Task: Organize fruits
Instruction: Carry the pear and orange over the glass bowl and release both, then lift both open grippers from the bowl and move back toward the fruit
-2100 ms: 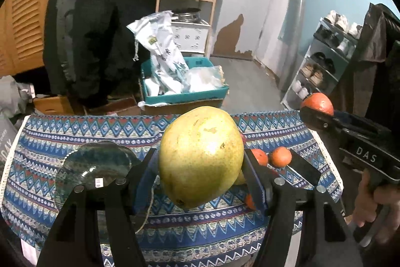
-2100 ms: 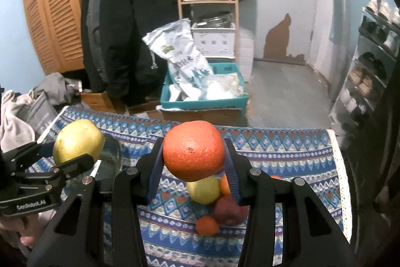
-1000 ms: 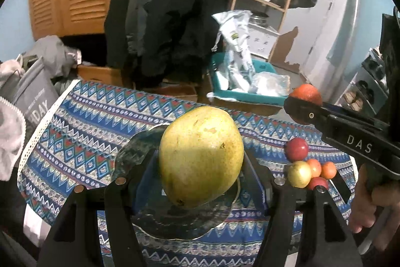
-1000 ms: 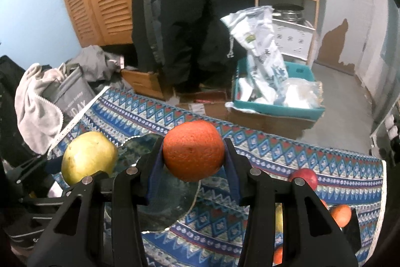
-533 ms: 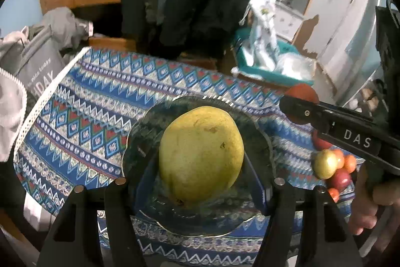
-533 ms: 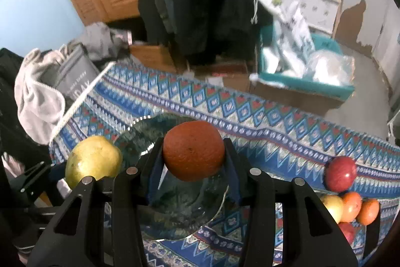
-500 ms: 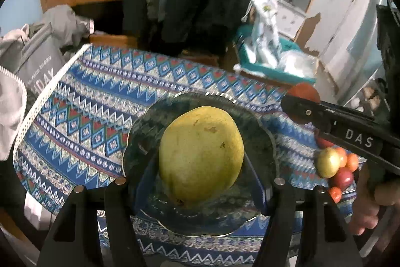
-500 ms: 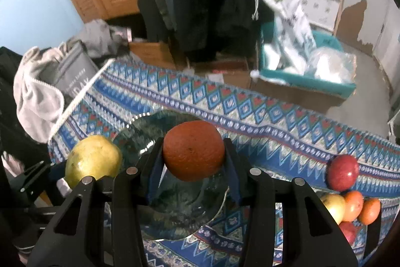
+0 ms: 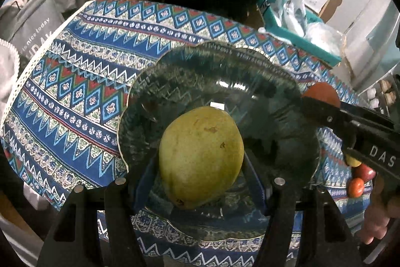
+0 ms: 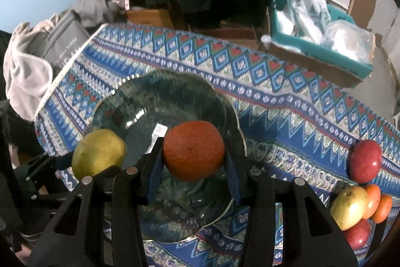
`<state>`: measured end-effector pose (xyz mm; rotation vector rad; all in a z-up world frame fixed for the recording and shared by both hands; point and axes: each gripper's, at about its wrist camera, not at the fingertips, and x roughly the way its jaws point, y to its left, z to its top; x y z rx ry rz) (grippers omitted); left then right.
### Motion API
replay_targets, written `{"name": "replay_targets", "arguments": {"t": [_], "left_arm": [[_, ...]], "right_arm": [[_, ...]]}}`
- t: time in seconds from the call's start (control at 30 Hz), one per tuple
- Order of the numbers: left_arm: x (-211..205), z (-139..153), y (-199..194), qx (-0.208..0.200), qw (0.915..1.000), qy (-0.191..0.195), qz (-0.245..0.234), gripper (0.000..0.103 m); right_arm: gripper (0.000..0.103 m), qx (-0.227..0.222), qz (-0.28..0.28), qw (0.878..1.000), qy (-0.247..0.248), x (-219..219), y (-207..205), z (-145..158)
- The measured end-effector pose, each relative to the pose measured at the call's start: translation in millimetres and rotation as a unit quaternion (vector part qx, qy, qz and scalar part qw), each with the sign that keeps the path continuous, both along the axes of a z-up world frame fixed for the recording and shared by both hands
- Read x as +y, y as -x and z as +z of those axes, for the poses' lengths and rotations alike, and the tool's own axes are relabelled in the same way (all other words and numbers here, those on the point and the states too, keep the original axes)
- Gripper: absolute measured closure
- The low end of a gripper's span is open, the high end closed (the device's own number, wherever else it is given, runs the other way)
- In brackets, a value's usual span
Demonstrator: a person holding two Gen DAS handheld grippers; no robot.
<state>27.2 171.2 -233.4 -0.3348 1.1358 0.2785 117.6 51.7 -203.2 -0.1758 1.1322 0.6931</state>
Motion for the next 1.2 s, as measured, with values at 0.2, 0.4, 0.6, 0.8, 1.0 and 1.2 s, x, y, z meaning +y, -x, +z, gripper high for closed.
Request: {"name": "replay_targets", "arguments": {"t": [0.2,0.4,0.6,0.8,1.0,1.2], "left_arm": [[-0.4,-13.8,-0.7,0.020,0.9997,0.015,0.002,0.035],[-0.4,-31.9,-4.1,0.055,0.9978,0.036,0.008,0.035],[-4.2,-18.4,-3.0,0.032,0.9993,0.018,0.005,0.025],[-9.6,-2.7,-0.2,0.017,0.9998,-0.006,-0.004,0.019],[-7.4,12.9,2.8,0.003,1.0000,-0.007,-0.002,0.019],[-9.8,30.6,5.0,-0.022,0.9997,-0.014,-0.001,0.019]], "right_arm": [[0.059,0.013,0.015,1.000,0.017,4.2,2.8,-16.0],[0.058,0.023,0.022,0.999,0.027,4.8,4.4,-24.6],[0.058,0.032,0.019,0.999,0.028,2.9,3.7,-29.3],[0.056,0.042,0.009,0.999,0.025,-0.2,2.4,-32.1],[0.054,0.038,0.000,0.999,0.010,-5.9,2.9,-21.1],[0.052,0.015,-0.018,1.000,0.000,-16.3,2.7,-1.3]]}}
